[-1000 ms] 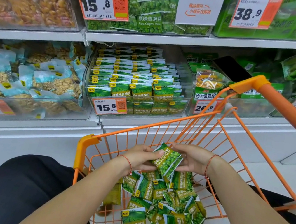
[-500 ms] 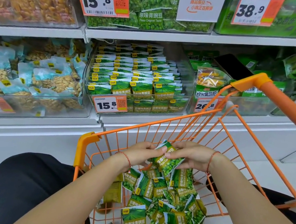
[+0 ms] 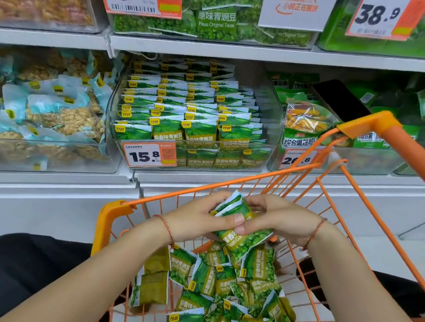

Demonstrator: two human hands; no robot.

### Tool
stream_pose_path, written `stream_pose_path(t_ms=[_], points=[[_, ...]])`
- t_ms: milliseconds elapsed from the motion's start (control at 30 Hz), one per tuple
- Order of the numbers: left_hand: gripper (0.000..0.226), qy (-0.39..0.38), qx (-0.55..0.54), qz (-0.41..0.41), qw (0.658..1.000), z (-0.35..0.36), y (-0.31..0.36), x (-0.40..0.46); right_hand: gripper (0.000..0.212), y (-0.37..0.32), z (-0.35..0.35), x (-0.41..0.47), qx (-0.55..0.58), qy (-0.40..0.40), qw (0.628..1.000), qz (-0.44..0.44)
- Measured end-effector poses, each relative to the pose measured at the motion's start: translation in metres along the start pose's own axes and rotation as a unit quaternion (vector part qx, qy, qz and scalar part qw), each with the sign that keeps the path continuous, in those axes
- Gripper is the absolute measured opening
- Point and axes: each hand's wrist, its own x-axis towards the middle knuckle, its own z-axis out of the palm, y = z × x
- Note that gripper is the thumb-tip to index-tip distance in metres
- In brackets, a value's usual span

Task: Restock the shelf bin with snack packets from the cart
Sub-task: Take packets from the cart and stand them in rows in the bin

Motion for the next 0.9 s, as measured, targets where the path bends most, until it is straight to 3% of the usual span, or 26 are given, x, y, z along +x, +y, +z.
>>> stream_pose_path(t_ms=[100,200,267,400,500,567,633,700,733,767,867,900], points=[[0.057,0.016,0.086,0.065,0.994,-0.012,0.017,0.000,0.059,-0.011,-0.009,-0.005,0.037,0.015,0.998,-0.052],[0.059,0.005,0.162,0.064,0.985,-0.024,0.041,0.001,0.059,-0.018,-0.013,-0.009,0.051,0.037,0.995,-0.081],[0.061,-0.014,0.203,0.075,0.976,-0.033,0.054,0.003,0.054,-0.024,-0.012,-0.012,0.045,0.056,0.992,-0.103],[0.096,-0.021,0.266,0.051,0.962,-0.059,0.073,0.011,0.036,-0.047,-0.007,-0.008,0.086,0.111,0.982,-0.124],[0.096,-0.018,0.261,0.046,0.964,-0.076,0.089,0.019,0.043,-0.077,-0.008,-0.008,0.004,0.126,0.987,-0.098],[0.091,0.003,0.234,0.049,0.971,-0.083,0.099,0.028,0.042,-0.091,-0.018,-0.003,-0.033,0.179,0.978,-0.106],[0.072,0.049,0.182,0.051,0.981,-0.092,0.104,0.042,0.043,-0.098,-0.031,0.008,-0.045,0.319,0.936,-0.144],[0.085,0.121,0.178,0.072,0.974,-0.099,0.104,0.062,0.036,-0.099,-0.052,0.025,-0.141,0.481,0.850,-0.164],[0.091,0.147,0.175,0.079,0.970,-0.100,0.103,0.073,0.033,-0.098,-0.062,0.036,-0.201,0.522,0.814,-0.156],[0.089,0.171,0.165,0.089,0.967,-0.100,0.101,0.082,0.033,-0.095,-0.071,0.046,-0.249,0.533,0.797,-0.134],[0.066,0.225,0.151,0.097,0.958,-0.103,0.102,0.112,0.038,-0.086,-0.087,0.076,-0.318,0.508,0.799,-0.054],[0.067,0.243,0.154,0.098,0.953,-0.104,0.104,0.122,0.038,-0.084,-0.089,0.084,-0.335,0.519,0.786,-0.044]])
